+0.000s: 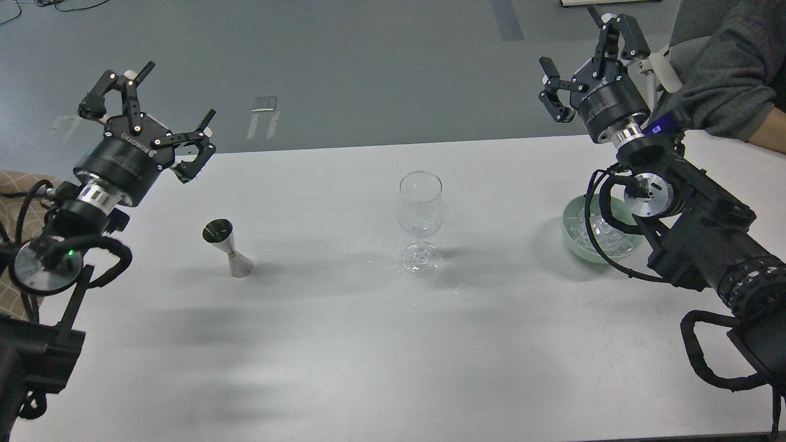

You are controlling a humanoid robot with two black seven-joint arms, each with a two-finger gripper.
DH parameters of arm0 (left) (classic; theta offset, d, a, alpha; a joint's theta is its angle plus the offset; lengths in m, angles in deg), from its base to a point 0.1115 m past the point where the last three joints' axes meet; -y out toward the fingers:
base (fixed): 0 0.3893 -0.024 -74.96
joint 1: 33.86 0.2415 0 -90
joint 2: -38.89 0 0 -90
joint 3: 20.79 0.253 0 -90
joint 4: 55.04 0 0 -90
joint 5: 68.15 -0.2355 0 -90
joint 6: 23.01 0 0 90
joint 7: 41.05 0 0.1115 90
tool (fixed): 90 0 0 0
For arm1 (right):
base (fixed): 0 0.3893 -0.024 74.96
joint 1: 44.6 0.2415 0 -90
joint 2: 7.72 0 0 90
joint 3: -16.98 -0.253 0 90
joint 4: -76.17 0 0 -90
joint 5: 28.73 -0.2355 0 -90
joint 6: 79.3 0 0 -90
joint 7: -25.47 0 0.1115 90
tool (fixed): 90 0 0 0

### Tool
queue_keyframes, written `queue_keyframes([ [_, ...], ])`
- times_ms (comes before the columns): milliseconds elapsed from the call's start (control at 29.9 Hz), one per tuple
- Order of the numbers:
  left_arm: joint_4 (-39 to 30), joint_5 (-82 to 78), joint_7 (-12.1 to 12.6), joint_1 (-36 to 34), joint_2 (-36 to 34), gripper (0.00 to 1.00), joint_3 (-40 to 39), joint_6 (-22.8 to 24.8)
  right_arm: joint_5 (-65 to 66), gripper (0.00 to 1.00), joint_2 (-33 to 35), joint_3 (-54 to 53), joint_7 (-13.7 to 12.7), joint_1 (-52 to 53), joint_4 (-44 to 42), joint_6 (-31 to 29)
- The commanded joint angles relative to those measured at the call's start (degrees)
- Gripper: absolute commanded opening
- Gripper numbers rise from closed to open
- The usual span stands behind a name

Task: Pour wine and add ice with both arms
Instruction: 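Lower the left gripper toward the silver jigger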

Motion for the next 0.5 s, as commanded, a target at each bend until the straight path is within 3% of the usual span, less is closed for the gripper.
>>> queue_keyframes([
  [0, -6.82, 3.56, 2.15, 9.61, -0.83, 0.95, -5.30, -1.12, 0.00, 1.00, -0.45, 0.03, 0.00, 0.00, 0.01, 0.00],
  [134, -14.29, 5.06, 4.17, 23.14, 0.57, 0.95, -11.18, -0.51, 0.09, 1.00, -0.71, 0.03, 0.00, -0.09, -0.07, 0.00],
  [468, -15.71, 4.97, 4.53, 32.48, 10.85, 0.95, -13.13, -1.47, 0.09, 1.00, -0.71, 0.03, 0.00, -0.44, 0.01, 0.00],
])
